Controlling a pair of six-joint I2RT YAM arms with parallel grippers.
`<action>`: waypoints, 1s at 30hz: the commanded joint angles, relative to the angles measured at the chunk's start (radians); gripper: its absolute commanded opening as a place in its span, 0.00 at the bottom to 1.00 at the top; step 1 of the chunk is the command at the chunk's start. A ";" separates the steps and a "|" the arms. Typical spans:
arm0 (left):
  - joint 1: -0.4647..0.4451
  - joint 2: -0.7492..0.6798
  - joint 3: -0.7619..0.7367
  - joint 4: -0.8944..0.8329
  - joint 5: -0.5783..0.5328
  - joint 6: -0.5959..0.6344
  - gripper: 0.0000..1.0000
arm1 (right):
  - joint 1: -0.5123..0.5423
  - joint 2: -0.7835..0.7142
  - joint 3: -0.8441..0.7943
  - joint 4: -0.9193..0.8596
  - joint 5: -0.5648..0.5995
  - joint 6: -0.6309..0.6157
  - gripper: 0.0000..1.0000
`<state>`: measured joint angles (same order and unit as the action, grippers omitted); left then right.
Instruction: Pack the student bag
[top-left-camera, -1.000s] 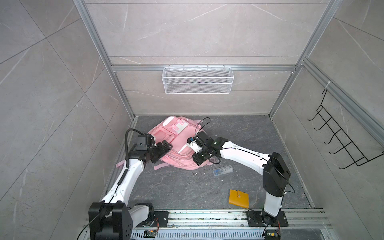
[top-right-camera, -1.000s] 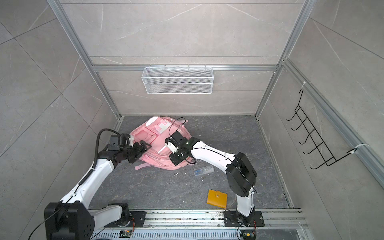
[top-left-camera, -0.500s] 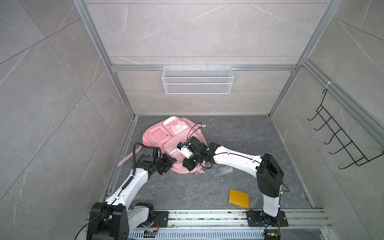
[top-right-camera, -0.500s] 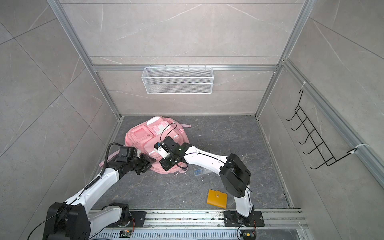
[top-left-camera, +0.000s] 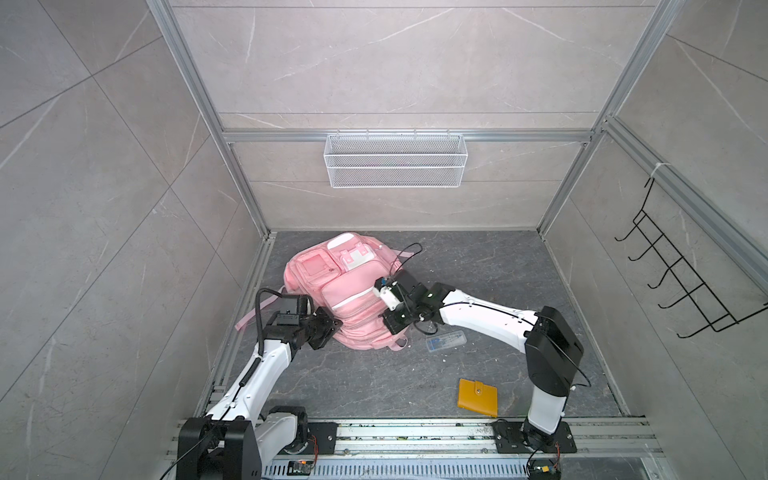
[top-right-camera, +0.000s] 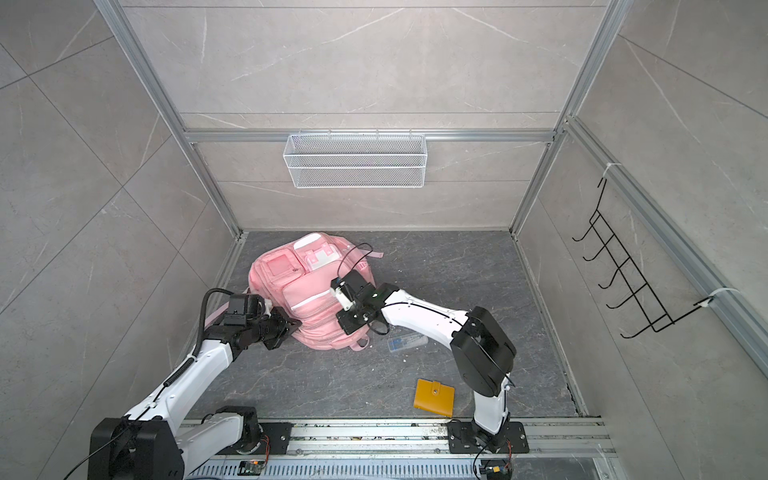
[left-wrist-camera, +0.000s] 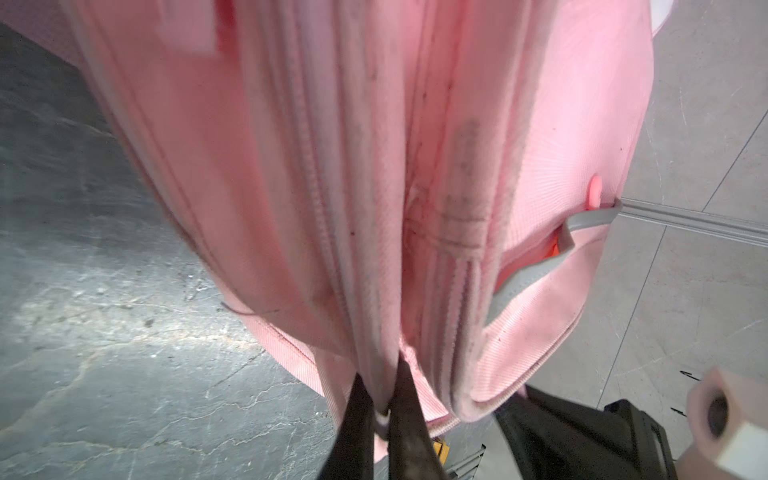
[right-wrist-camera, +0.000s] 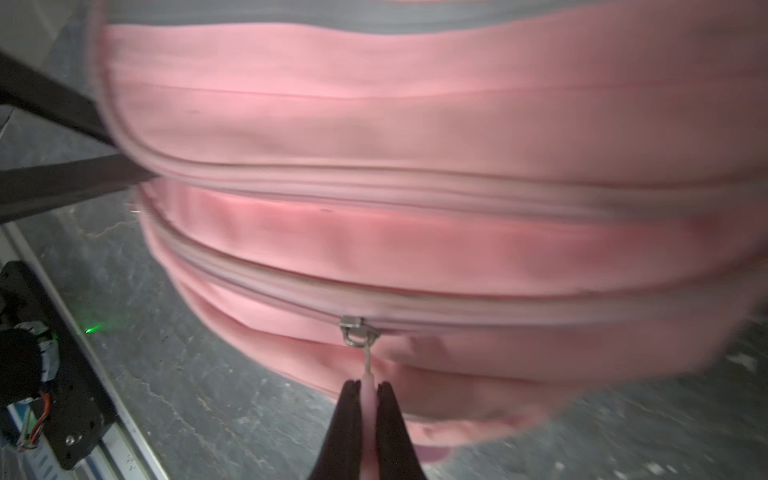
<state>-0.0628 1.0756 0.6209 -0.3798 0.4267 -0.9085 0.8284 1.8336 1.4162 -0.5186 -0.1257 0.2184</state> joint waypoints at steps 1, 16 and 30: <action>0.057 -0.030 0.047 -0.074 -0.041 0.099 0.00 | -0.095 -0.072 -0.033 -0.052 0.091 0.039 0.00; 0.131 0.216 0.229 -0.025 -0.224 0.260 0.00 | -0.116 -0.051 0.004 -0.027 0.069 -0.152 0.00; 0.011 0.064 0.359 -0.322 -0.187 0.222 0.77 | 0.086 0.009 0.055 0.154 -0.068 -0.029 0.00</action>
<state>-0.0113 1.2354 1.0203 -0.6147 0.1780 -0.6300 0.8829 1.8214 1.4254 -0.4278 -0.1371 0.1474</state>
